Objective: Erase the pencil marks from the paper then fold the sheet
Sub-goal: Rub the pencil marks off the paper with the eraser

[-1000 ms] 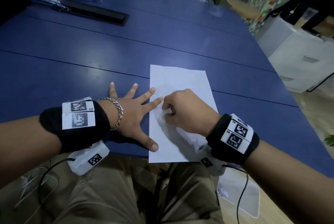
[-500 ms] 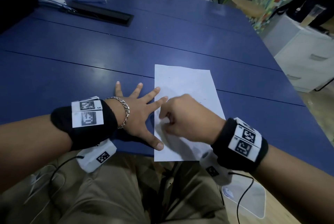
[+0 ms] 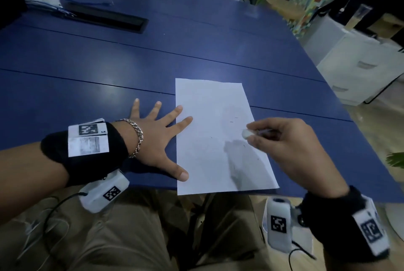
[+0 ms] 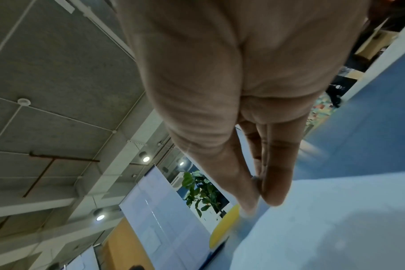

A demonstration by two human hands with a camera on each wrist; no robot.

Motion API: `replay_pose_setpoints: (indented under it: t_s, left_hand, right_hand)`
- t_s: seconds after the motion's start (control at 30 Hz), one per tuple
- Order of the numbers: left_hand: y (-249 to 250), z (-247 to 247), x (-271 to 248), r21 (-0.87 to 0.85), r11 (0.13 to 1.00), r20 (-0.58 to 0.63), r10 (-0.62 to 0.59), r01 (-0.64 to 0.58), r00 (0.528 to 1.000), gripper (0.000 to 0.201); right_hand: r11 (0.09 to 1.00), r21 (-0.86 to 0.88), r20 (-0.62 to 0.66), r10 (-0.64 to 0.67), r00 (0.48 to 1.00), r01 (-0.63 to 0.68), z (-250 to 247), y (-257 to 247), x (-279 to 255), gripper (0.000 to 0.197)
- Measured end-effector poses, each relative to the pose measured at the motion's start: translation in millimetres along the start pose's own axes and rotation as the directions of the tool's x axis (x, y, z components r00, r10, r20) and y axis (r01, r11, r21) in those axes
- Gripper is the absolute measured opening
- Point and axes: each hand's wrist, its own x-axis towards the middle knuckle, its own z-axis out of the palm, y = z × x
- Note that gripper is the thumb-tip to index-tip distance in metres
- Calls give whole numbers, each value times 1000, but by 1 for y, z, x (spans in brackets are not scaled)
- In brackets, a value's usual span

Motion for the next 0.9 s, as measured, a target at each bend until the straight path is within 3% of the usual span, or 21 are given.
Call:
replay_pose_setpoints:
  t_s: [0.17, 0.37, 0.57, 0.77, 0.87, 0.9]
  left_hand:
    - [1, 2, -2, -20, 999, -36, 30, -31, 999, 131]
    - [2, -4, -2, -79, 995, 6, 66, -65, 998, 137]
    - [1, -5, -2, -61, 998, 45, 33, -30, 998, 151]
    - [3, -6, -3, -53, 999, 50, 10, -7, 999, 149]
    - [3, -6, -3, -53, 999, 50, 16, -13, 999, 151]
    - [3, -6, -3, -53, 999, 49, 15, -13, 999, 151]
  right_hand:
    - [999, -51, 72, 17, 997, -13, 35, 12, -40, 17]
    - [965, -182, 204, -151, 967, 189, 57, -7, -32, 24]
    - [869, -248, 442, -292, 848, 428, 64, -43, 26, 28]
    - [795, -276, 507, -356, 785, 540, 81, -51, 53, 23]
    - [785, -211, 678, -312, 666, 582, 72, -53, 48, 22]
    - [775, -214, 694, -308, 651, 595, 71, -53, 49, 22]
